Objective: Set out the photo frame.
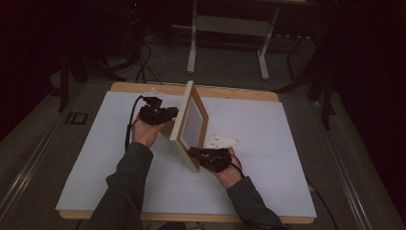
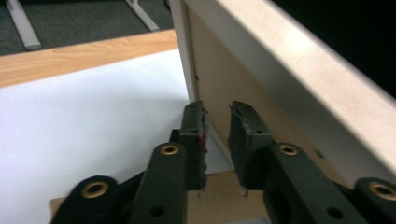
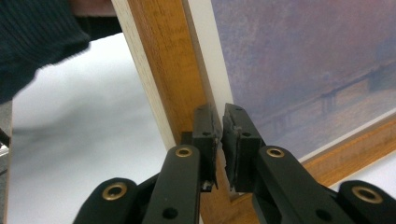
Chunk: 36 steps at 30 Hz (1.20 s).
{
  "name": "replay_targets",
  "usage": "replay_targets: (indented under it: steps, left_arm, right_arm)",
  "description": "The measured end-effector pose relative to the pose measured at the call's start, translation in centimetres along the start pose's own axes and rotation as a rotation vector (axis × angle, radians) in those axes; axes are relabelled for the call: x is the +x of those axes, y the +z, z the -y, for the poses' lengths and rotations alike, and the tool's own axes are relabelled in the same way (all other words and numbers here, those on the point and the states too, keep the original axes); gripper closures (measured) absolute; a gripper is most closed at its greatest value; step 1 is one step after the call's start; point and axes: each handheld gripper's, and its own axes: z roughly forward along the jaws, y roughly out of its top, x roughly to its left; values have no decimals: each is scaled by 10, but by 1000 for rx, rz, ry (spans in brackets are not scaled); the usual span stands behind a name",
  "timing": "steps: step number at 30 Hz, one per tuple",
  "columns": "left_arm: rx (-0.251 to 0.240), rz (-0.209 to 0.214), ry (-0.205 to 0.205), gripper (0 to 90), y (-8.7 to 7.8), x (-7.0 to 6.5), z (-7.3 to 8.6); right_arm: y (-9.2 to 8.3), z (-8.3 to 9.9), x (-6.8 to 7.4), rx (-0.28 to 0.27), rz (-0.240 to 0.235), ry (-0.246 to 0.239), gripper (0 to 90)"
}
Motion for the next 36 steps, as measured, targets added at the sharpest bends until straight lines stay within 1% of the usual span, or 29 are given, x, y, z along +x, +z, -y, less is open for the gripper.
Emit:
replay_targets:
  steps: [1,2,3,4,5,7,8,9,11,12,13,15,19,21,22,23,24,25,28,29,30,31,32,33,34,36]
  left_arm:
    - [-4,-4,-5,716,-4,0,-1]
    - [-17,-9,-23,695,-11,0,-3]
    - [-17,-9,-23,679,-11,0,-3]
    - [-29,-11,-36,664,-18,-2,-4]
    - [-29,-11,-36,652,-18,-2,-4]
    - [-33,-15,-49,640,-24,-4,-5]
    - [-40,-17,-59,623,-29,-7,-6]
    - [-40,-17,-59,613,-29,-7,-6]
    - [-44,-8,-72,610,-33,-11,-8]
    - [-39,-7,-67,595,-36,-16,-9]
    - [-39,-7,-67,588,-36,-16,-9]
    - [-44,-3,-75,582,-39,-21,-10]
    - [-38,-5,-65,542,-43,-34,-8]
    - [-40,4,-64,531,-45,-40,-7]
    - [-42,13,-60,526,-47,-47,-5]
    - [-42,13,-60,523,-47,-47,-5]
    - [-43,13,-52,517,-49,-54,-3]
    - [-43,13,-52,514,-49,-54,-3]
    - [-57,11,-49,491,-54,-64,4]
    - [-60,17,-45,486,-55,-67,7]
    - [-61,6,-41,481,-57,-74,13]
    - [-61,6,-41,473,-57,-74,13]
    - [-45,0,-24,463,-57,-79,18]
    - [-45,0,-24,457,-57,-79,18]
    - [-33,-18,-20,456,-57,-83,22]
    - [-28,-22,-19,442,-56,-84,24]
  right_arm:
    - [-1,0,0,1,1,2,812]
    - [-2,0,0,0,8,6,792]
    - [-2,0,0,0,8,6,792]
    - [-4,1,-2,2,13,5,776]
    - [-4,1,-2,2,13,5,776]
    - [-5,2,-3,1,20,8,759]
    - [-7,2,-5,1,26,13,752]
    - [-9,3,-6,1,29,15,748]
    - [-9,3,-7,-1,31,18,743]
    - [-11,4,-8,-1,36,20,738]
    - [-11,4,-8,-1,36,20,738]
    - [-12,5,-10,-4,40,21,729]
    - [-15,6,-12,-8,45,29,713]
    - [-16,7,-12,-9,46,32,711]
    - [-17,7,-13,-9,46,33,709]
    - [-17,8,-13,-11,46,33,708]
    - [-17,8,-13,-12,48,36,707]
    - [-18,8,-13,-13,49,39,707]
    - [-19,9,-14,-16,49,42,705]
    - [-20,9,-14,-15,50,43,704]
    - [-20,10,-14,-16,51,44,704]
    - [-20,10,-14,-16,51,44,704]
    - [-20,10,-15,-17,53,44,703]
    - [-20,10,-15,-17,53,44,703]
    - [-20,11,-15,-16,53,44,702]
    - [-20,11,-15,-17,53,47,701]
